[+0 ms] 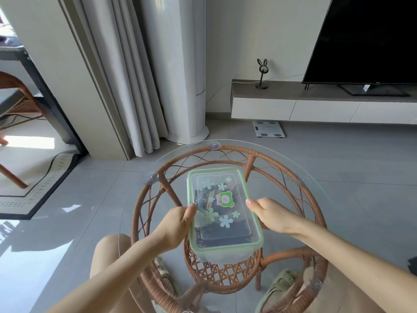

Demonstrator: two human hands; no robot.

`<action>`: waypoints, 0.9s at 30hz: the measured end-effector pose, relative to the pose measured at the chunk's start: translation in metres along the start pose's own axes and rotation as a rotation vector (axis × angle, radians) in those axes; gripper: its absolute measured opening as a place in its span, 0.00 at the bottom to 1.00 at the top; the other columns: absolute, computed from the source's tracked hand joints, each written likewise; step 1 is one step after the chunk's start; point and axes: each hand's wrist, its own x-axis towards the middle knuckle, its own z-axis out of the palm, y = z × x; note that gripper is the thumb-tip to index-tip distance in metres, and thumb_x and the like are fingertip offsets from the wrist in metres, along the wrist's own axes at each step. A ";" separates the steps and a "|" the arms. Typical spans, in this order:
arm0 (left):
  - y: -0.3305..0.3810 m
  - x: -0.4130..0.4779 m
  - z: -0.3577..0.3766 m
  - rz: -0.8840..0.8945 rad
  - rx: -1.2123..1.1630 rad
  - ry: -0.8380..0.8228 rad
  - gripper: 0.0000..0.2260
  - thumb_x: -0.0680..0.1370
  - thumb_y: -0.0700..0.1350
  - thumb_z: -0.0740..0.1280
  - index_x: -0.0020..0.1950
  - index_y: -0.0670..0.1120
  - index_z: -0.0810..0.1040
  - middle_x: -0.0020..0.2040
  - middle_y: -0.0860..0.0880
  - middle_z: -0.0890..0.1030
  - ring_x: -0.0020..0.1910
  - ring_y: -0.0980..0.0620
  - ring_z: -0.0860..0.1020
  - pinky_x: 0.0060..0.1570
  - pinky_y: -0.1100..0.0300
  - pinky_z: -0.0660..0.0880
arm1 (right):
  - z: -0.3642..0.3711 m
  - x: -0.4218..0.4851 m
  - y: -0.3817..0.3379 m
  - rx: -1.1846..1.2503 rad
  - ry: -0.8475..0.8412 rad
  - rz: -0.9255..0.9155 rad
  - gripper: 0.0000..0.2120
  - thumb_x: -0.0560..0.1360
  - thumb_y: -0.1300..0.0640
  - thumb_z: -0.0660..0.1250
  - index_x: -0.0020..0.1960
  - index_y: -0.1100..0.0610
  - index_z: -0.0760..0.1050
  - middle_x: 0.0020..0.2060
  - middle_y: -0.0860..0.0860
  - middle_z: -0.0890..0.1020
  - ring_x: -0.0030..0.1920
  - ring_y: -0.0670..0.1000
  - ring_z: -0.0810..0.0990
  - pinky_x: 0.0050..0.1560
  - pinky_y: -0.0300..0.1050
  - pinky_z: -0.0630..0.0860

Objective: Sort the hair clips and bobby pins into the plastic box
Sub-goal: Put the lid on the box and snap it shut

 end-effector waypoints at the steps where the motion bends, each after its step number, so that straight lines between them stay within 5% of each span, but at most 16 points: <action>1: -0.002 0.003 -0.001 -0.007 -0.022 -0.014 0.36 0.73 0.67 0.43 0.38 0.37 0.74 0.34 0.43 0.73 0.33 0.48 0.72 0.38 0.55 0.72 | 0.000 -0.001 0.000 0.028 0.000 0.013 0.23 0.80 0.47 0.48 0.28 0.54 0.54 0.23 0.48 0.57 0.24 0.46 0.57 0.32 0.43 0.59; 4: -0.005 0.008 -0.006 -0.023 -0.001 -0.082 0.42 0.70 0.70 0.42 0.43 0.33 0.76 0.37 0.39 0.77 0.37 0.40 0.77 0.45 0.49 0.76 | 0.003 -0.007 -0.006 0.021 0.011 0.046 0.24 0.80 0.46 0.46 0.27 0.54 0.54 0.22 0.48 0.58 0.23 0.46 0.58 0.30 0.42 0.59; 6: -0.003 0.010 -0.008 -0.024 0.093 -0.102 0.33 0.76 0.64 0.44 0.40 0.38 0.74 0.37 0.41 0.75 0.37 0.42 0.76 0.47 0.49 0.76 | 0.010 -0.011 -0.012 -0.119 0.030 0.081 0.27 0.80 0.45 0.44 0.26 0.55 0.56 0.22 0.49 0.61 0.23 0.47 0.61 0.28 0.42 0.60; 10: 0.013 0.011 -0.012 -0.048 0.285 -0.045 0.27 0.80 0.57 0.44 0.29 0.43 0.64 0.29 0.45 0.69 0.28 0.48 0.68 0.37 0.57 0.70 | 0.009 -0.011 -0.018 -0.371 0.032 0.130 0.30 0.77 0.36 0.44 0.24 0.55 0.58 0.21 0.49 0.62 0.23 0.49 0.64 0.29 0.44 0.62; 16: 0.011 0.016 -0.012 -0.034 0.282 -0.043 0.26 0.80 0.58 0.45 0.26 0.45 0.59 0.25 0.49 0.63 0.23 0.52 0.62 0.28 0.61 0.63 | 0.005 -0.008 0.001 0.096 -0.130 0.049 0.27 0.73 0.35 0.51 0.25 0.52 0.51 0.20 0.45 0.54 0.20 0.43 0.56 0.27 0.33 0.60; 23: 0.002 0.023 -0.010 -0.047 0.147 -0.054 0.24 0.79 0.59 0.48 0.32 0.43 0.65 0.29 0.46 0.68 0.28 0.49 0.66 0.31 0.57 0.66 | 0.003 -0.006 0.000 0.207 -0.126 0.003 0.26 0.78 0.44 0.51 0.25 0.53 0.53 0.14 0.44 0.54 0.17 0.44 0.57 0.24 0.30 0.59; 27: 0.010 0.036 -0.018 -0.034 0.300 -0.077 0.26 0.78 0.61 0.45 0.30 0.44 0.63 0.29 0.47 0.68 0.28 0.50 0.66 0.31 0.57 0.66 | 0.016 -0.013 -0.006 0.238 -0.036 0.129 0.28 0.76 0.38 0.51 0.23 0.54 0.56 0.15 0.46 0.59 0.17 0.44 0.60 0.28 0.36 0.65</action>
